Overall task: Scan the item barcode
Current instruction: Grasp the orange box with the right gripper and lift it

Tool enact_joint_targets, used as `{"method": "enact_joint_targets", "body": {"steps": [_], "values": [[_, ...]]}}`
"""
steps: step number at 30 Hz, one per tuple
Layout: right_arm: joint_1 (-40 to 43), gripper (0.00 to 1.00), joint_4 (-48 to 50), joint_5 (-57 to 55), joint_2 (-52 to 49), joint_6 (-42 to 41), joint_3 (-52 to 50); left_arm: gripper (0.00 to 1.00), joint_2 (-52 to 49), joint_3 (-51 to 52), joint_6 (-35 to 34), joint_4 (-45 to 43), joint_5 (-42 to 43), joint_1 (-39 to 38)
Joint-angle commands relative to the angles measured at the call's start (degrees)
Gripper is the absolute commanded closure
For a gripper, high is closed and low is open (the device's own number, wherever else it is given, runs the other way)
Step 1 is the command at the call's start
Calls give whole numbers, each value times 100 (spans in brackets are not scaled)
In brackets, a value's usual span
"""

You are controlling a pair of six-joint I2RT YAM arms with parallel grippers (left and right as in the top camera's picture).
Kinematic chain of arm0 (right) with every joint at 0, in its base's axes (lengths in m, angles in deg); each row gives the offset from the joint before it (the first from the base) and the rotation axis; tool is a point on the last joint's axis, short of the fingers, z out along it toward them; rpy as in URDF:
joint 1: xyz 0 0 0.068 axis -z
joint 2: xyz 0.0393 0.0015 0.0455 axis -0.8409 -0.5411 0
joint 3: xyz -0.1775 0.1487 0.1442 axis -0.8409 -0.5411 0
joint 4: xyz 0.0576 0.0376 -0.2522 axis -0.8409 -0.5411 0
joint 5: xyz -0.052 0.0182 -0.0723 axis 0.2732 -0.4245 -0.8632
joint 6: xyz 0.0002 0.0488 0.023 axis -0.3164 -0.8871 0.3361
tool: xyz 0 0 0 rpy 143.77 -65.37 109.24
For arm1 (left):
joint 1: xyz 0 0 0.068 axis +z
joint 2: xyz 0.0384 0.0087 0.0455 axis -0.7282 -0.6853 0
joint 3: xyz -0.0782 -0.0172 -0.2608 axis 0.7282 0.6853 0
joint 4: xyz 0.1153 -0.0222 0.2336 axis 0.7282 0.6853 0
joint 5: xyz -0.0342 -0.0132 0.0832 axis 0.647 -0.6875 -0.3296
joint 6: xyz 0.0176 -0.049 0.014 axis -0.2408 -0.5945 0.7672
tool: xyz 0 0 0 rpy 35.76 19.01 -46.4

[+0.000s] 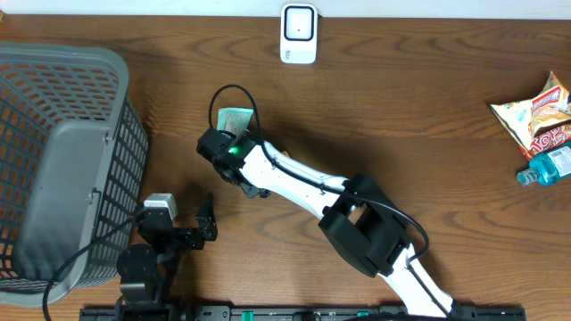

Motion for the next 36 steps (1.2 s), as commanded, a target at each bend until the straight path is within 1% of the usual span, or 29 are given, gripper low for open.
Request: {"method": "enact_joint_targets", "body": {"steps": [1,5,6,7,10,13,21,25,28,30,31,33,36], "values": [[-9,72,-114,-378,-26,24,98,2,15,90,-52,122,72,-9],[-24,68,-400,-380,-26,24,396,2,15,90,-52,122,72,-9],[-24,61,-470,-380,-26,24,494,2,15,90,-52,122,72,-9],[-22,59,-509,-380,-26,24,566,2,15,90,-52,122,72,-9],[-11,45,-516,-380,-26,24,699,2,15,90,-52,122,72,-9],[0,44,-452,-323,-44,15,675,2,15,90,-52,122,72,-9],[17,59,-127,-293,-170,-396,216,2,15,90,-52,122,72,-9],[39,61,-17,-297,-170,-584,-109,2,15,90,-52,122,72,-9],[59,65,-15,-293,-175,-695,-289,2,15,90,-52,122,72,-9],[63,74,-33,-291,-175,-739,-332,2,15,90,-52,122,72,-9],[63,83,-39,-278,-175,-754,-332,2,15,90,-52,122,72,-9],[72,99,-24,-107,-173,-750,-317,2,15,90,-52,122,72,-9],[136,99,-131,212,-173,-754,-192,2,15,90,-52,122,72,-9]]}}
